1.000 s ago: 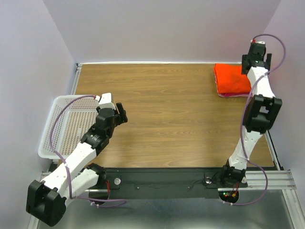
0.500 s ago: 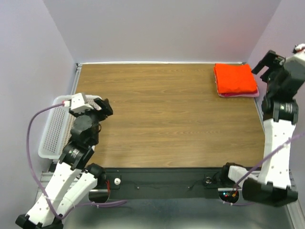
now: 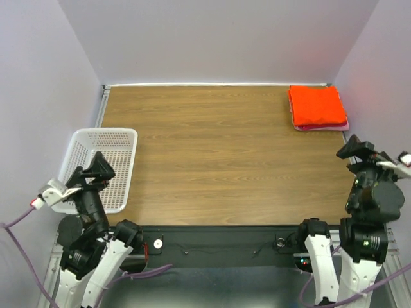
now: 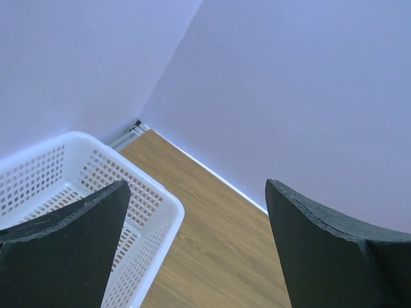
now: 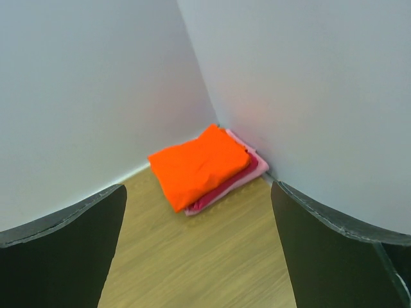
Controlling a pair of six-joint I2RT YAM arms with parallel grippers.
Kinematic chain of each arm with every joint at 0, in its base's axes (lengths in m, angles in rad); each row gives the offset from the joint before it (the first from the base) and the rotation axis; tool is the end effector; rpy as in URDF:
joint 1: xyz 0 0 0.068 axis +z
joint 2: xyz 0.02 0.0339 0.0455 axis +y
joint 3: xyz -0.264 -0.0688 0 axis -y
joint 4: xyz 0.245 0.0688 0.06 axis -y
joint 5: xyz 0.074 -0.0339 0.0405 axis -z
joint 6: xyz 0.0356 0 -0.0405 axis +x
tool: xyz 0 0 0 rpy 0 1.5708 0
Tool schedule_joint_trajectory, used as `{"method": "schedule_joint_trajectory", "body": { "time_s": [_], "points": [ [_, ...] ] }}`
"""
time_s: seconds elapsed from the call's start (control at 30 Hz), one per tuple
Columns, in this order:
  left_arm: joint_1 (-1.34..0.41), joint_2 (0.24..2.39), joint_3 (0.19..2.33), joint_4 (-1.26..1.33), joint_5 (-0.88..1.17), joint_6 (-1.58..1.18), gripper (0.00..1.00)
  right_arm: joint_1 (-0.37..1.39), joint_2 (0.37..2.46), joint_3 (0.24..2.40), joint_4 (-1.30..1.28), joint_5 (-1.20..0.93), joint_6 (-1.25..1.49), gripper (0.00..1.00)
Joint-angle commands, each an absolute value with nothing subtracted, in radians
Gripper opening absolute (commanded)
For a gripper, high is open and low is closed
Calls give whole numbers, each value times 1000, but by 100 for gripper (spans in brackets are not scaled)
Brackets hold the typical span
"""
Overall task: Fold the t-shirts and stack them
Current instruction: Neatly place the folded tshirt to the corner
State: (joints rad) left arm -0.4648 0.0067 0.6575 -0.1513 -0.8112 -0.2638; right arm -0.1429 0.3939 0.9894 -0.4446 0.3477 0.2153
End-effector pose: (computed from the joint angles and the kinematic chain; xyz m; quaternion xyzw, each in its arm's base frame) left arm 0.0125 0.0226 0.3586 -0.2905 0.5007 -0.0934 0.8101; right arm 0.0494 -0.0194 0.4181 0.2434 0.6083 -0.0856 0.7506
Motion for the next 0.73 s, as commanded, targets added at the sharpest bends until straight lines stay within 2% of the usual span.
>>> {"method": "schedule_joint_trajectory", "body": {
  "time_s": [0.0, 0.13, 0.7],
  "points": [
    [-469, -44, 583, -120, -861, -256, 99, -141, 321, 927, -434, 357, 196, 100],
    [-469, -25, 578, -104, -879, -311, 99, -143, 314, 910, -434, 295, 181, 100],
    [-469, 84, 523, -15, -785, -374, 99, -141, 328, 903, -426, 267, 210, 100]
  ]
}}
